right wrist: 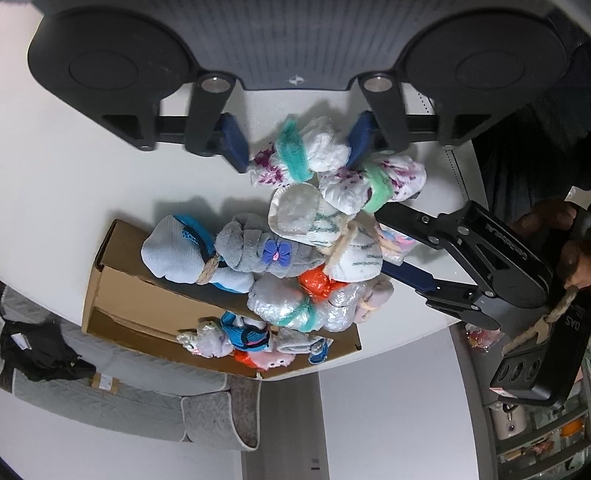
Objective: Organize objects
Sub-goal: 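Withdraw both grippers from the box back to the item pile, then grasp the clear-wrapped pastel bundle with the left gripper while the right grasps the white-teal sock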
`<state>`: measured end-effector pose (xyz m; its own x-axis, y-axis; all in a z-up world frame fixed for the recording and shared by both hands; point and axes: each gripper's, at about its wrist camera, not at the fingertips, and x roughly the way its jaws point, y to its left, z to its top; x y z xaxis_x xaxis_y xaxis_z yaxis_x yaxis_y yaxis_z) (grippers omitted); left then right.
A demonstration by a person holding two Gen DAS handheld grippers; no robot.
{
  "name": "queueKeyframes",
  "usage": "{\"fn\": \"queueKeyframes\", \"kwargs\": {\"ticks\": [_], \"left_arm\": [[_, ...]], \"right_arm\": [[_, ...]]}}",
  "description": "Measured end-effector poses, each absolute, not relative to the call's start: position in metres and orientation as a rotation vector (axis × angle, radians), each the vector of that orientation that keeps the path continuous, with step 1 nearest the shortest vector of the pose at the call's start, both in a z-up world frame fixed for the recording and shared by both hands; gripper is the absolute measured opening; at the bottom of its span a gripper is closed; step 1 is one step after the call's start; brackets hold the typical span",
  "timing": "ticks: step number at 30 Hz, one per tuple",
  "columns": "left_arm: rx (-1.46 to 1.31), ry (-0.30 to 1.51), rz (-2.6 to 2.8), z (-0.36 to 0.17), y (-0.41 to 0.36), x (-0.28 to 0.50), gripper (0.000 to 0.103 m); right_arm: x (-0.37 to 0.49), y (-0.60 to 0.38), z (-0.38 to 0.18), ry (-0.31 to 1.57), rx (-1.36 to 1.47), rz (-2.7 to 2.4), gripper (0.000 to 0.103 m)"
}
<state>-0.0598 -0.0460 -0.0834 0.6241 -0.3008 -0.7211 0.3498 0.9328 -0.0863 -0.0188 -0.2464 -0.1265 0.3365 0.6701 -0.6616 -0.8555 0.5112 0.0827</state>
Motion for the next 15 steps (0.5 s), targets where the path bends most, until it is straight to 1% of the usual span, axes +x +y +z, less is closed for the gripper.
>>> {"fn": "queueKeyframes", "kwargs": {"ticks": [2, 8, 15], "left_arm": [[0.078, 0.810, -0.367, -0.083, -0.047, -0.061, 0.067], [0.058, 0.819, -0.331, -0.075, -0.036, -0.062, 0.065], [0.112, 0.755, -0.287, -0.031, -0.020, -0.053, 0.066]], "right_arm": [[-0.020, -0.249, -0.127, 0.700, -0.298, 1.013, 0.047], [-0.016, -0.256, -0.122, 0.705, -0.287, 0.994, 0.046], [0.006, -0.267, -0.090, 0.669, -0.292, 0.951, 0.046]]}}
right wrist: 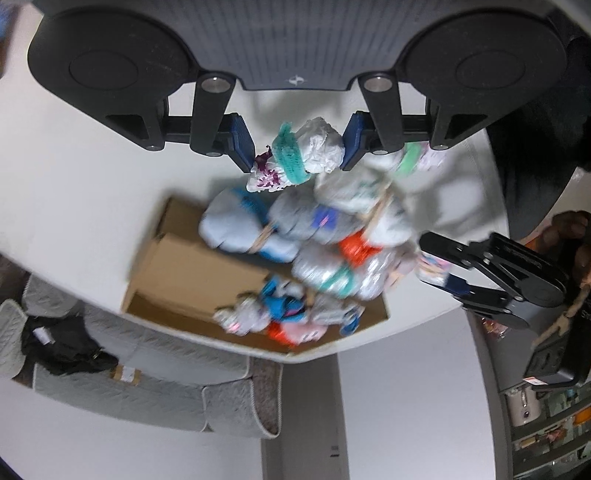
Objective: Organize objects
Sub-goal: 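Grasp the clear-wrapped pastel bundle with the left gripper while the right grasps the white-teal sock, then carry both held bundles over the box and lower them inside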
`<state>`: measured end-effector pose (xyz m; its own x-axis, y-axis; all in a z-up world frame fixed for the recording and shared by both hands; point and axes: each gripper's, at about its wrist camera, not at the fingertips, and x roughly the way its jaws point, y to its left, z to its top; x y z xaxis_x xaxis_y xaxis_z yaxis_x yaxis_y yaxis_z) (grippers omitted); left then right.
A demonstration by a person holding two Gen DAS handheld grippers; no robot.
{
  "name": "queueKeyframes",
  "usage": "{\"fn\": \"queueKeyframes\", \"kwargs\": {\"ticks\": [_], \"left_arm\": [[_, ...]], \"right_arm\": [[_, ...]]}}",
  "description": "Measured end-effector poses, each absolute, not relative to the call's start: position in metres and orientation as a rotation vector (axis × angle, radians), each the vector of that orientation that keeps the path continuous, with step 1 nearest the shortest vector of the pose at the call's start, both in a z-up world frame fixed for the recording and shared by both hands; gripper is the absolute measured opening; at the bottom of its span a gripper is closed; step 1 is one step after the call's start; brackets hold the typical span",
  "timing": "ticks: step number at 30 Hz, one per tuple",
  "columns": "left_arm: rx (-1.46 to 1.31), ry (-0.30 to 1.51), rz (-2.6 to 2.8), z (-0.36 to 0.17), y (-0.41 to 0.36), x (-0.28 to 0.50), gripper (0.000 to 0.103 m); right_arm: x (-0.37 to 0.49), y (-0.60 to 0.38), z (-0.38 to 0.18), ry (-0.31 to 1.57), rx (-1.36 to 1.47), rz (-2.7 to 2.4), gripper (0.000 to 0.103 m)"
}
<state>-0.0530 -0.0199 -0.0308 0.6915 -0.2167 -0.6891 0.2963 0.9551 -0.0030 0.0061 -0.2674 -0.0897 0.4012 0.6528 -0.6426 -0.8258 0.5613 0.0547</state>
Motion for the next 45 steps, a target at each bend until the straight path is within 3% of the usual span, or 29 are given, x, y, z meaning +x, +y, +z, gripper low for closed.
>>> {"fn": "queueKeyframes", "kwargs": {"ticks": [8, 16, 28, 45], "left_arm": [[0.161, 0.699, -0.280, 0.012, -0.018, -0.005, 0.066], [0.148, 0.702, -0.314, 0.044, -0.052, 0.100, 0.066], [0.338, 0.779, -0.365, -0.035, -0.097, 0.227, 0.066], [0.379, 0.865, -0.315, -0.075, -0.090, 0.265, 0.067]], "right_arm": [[0.044, -0.262, -0.044, 0.577, -0.353, 0.924, 0.046], [0.120, -0.231, -0.007, 0.526, -0.396, 0.923, 0.046], [0.215, -0.178, -0.055, 0.603, -0.502, 0.967, 0.046], [0.246, -0.151, -0.101, 0.707, -0.643, 0.956, 0.048]]}}
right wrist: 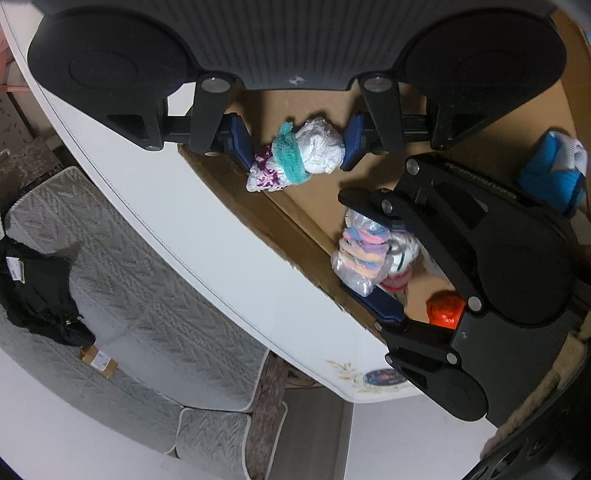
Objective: Organize objects
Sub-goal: 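Carry both held bundles over the box and lower them inside, then open both grippers to release the bundles and withdraw to the pile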
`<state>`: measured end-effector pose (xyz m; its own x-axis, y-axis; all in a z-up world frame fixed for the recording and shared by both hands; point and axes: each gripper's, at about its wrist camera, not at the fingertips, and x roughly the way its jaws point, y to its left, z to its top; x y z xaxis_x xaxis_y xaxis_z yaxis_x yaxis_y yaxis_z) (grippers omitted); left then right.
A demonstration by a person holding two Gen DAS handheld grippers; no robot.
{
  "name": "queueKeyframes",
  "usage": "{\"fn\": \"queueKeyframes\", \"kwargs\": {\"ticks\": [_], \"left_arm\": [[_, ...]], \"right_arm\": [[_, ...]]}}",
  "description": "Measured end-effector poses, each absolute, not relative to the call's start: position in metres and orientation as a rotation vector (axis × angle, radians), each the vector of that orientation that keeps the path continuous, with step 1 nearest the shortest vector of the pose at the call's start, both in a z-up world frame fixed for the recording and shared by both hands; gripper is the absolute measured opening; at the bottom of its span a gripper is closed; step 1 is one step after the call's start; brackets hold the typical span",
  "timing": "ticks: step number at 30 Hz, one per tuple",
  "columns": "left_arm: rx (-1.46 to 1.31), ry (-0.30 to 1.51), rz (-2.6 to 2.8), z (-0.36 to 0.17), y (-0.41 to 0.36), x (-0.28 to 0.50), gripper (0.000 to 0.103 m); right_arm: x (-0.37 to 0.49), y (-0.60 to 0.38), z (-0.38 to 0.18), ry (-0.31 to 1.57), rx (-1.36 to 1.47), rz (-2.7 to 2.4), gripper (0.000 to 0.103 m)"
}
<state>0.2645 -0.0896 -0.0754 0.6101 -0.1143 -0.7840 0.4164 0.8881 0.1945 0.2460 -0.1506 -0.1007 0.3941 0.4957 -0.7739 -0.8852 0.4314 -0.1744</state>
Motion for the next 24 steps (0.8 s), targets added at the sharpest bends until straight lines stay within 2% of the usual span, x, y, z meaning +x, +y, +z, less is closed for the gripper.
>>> {"fn": "queueKeyframes", "kwargs": {"ticks": [3, 10, 19, 24], "left_arm": [[0.371, 0.870, -0.307, -0.074, -0.089, 0.265, 0.068], [0.353, 0.891, -0.282, -0.072, -0.089, 0.267, 0.073], [0.354, 0.884, -0.273, -0.070, -0.088, 0.266, 0.078], [0.338, 0.852, -0.250, -0.059, -0.088, 0.262, 0.093]], "right_arm": [[0.244, -0.153, -0.099, 0.714, -0.629, 0.952, 0.048], [0.252, -0.150, -0.099, 0.711, -0.627, 0.919, 0.061], [0.251, -0.149, -0.098, 0.716, -0.632, 0.905, 0.061], [0.251, -0.154, -0.092, 0.711, -0.621, 0.903, 0.065]]}}
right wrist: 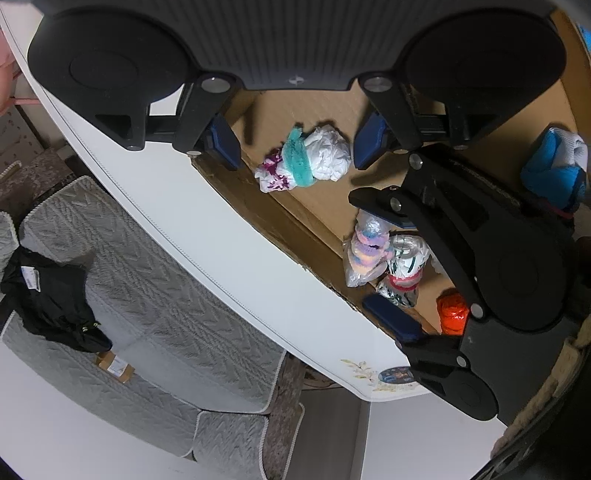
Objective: Organize objects
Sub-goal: 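Open both grippers to release the bundles and withdraw to the pile, then grasp the lilac rolled towel with the left gripper while the right grasps the blue-white sock bundle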
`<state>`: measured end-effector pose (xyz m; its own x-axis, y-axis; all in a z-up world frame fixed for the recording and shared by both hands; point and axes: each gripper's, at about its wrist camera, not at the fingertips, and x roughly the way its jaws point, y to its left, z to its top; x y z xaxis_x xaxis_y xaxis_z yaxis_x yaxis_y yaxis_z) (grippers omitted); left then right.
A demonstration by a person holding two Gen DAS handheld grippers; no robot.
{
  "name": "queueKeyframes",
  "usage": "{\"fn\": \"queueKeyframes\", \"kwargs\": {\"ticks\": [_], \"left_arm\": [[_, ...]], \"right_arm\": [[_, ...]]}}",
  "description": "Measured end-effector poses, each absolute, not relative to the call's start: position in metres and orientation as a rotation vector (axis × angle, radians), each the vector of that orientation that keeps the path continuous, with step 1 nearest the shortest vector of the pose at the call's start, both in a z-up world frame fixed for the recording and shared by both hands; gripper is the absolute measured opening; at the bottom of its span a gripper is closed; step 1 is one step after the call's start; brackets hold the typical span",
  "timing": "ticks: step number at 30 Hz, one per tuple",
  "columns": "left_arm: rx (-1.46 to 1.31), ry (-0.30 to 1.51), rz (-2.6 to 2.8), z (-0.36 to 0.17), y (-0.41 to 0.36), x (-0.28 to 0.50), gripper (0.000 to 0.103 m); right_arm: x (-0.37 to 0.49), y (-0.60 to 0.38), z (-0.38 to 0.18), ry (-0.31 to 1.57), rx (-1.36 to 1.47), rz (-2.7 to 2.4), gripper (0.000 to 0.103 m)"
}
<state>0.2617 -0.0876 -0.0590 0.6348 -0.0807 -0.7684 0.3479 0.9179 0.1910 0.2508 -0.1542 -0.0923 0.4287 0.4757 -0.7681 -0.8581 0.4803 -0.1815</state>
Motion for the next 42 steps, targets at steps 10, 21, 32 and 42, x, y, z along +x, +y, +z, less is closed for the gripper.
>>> {"fn": "queueKeyframes", "kwargs": {"ticks": [10, 21, 32, 42], "left_arm": [[0.291, 0.834, -0.228, -0.033, -0.077, 0.240, 0.095], [0.230, 0.792, -0.190, -0.008, -0.046, 0.197, 0.097], [0.090, 0.731, -0.014, -0.009, 0.037, 0.083, 0.101], [-0.008, 0.761, 0.043, -0.045, 0.058, 0.010, 0.101]], "right_arm": [[0.240, -0.160, -0.074, 0.683, -0.614, 0.899, 0.066], [0.215, -0.167, -0.059, 0.676, -0.577, 0.871, 0.068], [0.132, -0.202, -0.049, 0.651, -0.453, 0.824, 0.076], [0.080, -0.224, -0.068, 0.691, -0.297, 0.786, 0.079]]}}
